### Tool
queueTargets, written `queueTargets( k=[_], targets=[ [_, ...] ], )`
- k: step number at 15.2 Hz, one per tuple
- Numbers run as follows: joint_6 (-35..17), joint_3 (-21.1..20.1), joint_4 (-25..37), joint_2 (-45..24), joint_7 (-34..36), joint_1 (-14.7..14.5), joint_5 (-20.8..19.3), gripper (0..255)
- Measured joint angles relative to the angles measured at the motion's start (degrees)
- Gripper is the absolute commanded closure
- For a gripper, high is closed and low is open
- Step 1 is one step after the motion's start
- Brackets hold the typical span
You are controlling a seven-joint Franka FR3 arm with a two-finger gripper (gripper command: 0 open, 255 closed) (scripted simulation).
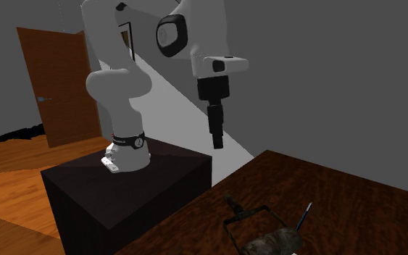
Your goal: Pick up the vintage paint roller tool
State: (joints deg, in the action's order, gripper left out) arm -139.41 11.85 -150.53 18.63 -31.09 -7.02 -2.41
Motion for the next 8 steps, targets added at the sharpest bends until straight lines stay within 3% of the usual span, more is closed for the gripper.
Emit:
queueTargets(
  k=[4,8],
  targets=[
    [-9.55,1.77,1.67,-10.76,-6.81,-2.63,3.98,0],
    [-16.75,1.91,3.64,-19.75,-15.54,-4.34,10.67,0]
  ],
)
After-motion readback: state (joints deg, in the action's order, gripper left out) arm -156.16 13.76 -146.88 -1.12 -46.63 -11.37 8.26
